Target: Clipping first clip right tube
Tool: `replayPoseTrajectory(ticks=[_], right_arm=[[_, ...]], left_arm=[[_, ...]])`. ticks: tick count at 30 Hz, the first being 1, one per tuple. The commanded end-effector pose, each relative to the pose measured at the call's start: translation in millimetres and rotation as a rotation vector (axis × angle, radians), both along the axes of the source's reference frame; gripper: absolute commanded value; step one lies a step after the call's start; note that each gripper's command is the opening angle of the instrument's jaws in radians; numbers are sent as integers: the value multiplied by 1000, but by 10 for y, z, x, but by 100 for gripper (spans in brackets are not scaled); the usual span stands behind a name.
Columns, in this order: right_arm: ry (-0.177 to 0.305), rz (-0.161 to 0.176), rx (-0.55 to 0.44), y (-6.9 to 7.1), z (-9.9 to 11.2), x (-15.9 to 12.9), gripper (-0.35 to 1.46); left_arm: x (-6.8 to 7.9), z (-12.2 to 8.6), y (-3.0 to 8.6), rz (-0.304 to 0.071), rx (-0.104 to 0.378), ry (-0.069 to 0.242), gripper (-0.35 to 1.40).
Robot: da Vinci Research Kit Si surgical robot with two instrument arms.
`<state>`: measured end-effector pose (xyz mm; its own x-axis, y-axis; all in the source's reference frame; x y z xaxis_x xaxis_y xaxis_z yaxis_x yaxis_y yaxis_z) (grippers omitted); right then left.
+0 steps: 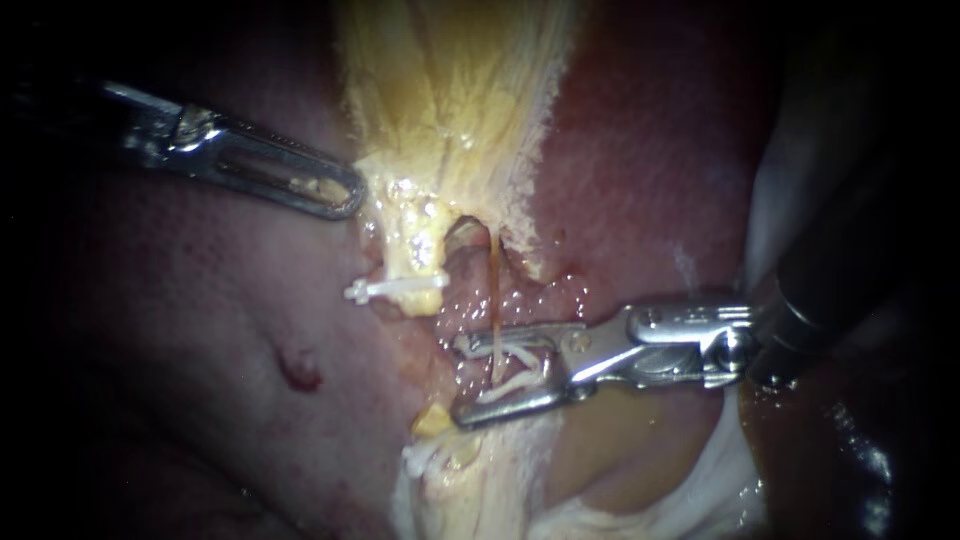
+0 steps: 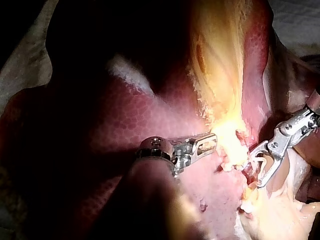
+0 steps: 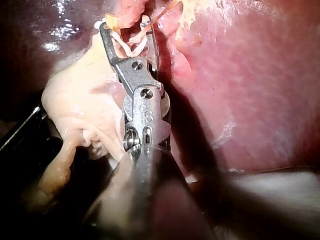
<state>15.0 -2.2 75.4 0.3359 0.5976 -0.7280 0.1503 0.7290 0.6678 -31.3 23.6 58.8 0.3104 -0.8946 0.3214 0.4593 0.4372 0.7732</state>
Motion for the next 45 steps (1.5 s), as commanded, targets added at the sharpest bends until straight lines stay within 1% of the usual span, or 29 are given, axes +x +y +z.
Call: replayPoseTrajectory(ticks=[1, 12, 18, 20, 21, 24, 26, 28, 32, 36, 40, 45], right_arm=[[-2, -1, 2, -1, 1, 0, 46], [-9, 2, 17, 0, 7, 1, 46], [-2, 9, 30, -1, 6, 0, 46], [3, 4, 45, -2, 3, 0, 46], [12, 3, 54, -3, 2, 0, 46], [44, -14, 84, -5, -4, 1, 45], [72, -29, 102, -6, -9, 1, 45], [87, -46, 123, -6, -14, 2, 45], [131, -49, 156, -9, -26, 4, 45], [162, -38, 180, -7, -38, 7, 45], [180, -25, 196, -2, -45, 7, 45], [188, -19, 207, 1, -47, 7, 45]], left_arm=[[0, 0, 0, 0, 0, 0, -35], [0, 0, 0, 0, 0, 0, -35], [0, 0, 0, 0, 0, 0, -35], [0, 0, 0, 0, 0, 0, -35], [0, 0, 0, 0, 0, 0, -35], [0, 0, 0, 0, 0, 0, -35], [0, 0, 0, 0, 0, 0, -35], [0, 0, 0, 0, 0, 0, -35], [0, 0, 0, 0, 0, 0, -35], [0, 0, 0, 0, 0, 0, -35], [0, 0, 0, 0, 0, 0, -35], [0, 0, 0, 0, 0, 0, -35]])
